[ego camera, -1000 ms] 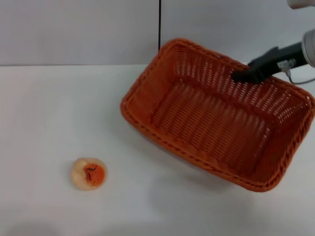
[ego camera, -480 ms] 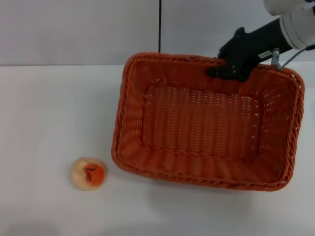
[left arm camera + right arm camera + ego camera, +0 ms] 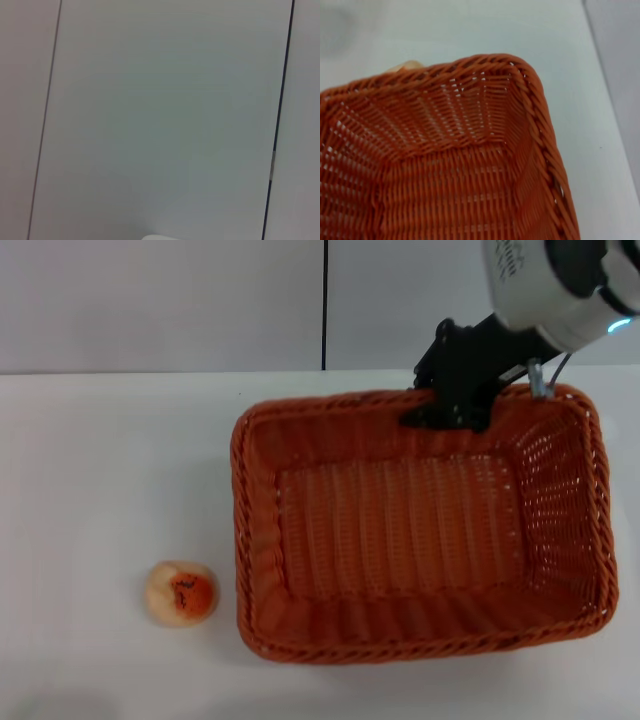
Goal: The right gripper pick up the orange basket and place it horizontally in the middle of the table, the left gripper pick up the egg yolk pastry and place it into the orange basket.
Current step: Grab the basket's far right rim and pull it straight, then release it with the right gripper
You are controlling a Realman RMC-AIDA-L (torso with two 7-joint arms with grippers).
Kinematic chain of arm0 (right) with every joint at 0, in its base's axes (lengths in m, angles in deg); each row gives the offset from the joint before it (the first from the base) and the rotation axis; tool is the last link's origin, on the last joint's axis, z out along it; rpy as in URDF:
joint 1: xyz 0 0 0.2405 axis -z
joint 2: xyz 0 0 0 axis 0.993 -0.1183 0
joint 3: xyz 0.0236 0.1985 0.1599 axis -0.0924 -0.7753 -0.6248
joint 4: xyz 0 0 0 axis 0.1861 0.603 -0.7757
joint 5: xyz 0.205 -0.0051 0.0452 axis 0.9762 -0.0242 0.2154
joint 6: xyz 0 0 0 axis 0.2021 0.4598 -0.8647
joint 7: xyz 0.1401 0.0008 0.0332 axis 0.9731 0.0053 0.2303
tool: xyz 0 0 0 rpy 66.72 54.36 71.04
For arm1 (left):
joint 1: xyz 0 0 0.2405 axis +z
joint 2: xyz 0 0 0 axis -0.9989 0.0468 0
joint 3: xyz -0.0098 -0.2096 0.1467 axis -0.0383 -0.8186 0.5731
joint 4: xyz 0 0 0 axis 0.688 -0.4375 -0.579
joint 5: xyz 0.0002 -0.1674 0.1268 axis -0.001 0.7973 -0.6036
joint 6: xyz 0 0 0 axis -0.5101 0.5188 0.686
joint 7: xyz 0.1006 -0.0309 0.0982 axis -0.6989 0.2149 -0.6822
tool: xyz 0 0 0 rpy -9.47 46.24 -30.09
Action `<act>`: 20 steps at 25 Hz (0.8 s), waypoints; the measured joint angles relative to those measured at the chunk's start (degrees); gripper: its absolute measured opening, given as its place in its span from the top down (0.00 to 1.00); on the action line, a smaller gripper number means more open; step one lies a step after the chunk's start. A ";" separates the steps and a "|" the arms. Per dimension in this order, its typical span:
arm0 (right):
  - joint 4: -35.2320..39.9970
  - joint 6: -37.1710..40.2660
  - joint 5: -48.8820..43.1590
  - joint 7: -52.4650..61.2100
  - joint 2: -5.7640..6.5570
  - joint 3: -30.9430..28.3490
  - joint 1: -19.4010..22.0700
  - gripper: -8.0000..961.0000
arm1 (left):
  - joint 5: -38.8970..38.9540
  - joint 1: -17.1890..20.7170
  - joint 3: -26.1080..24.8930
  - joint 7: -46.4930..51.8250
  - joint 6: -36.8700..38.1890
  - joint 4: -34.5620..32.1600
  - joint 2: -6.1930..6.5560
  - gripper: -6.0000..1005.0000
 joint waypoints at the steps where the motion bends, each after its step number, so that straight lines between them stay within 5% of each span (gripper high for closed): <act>1: -0.01 0.30 -0.04 0.00 -0.07 0.36 0.10 0.84 | 0.00 0.01 0.00 0.00 0.00 0.00 0.00 0.26; 20: 1.03 6.80 0.04 1.37 -1.52 5.57 3.90 0.84 | 0.00 -0.69 0.00 -0.48 -0.24 0.00 -0.17 0.26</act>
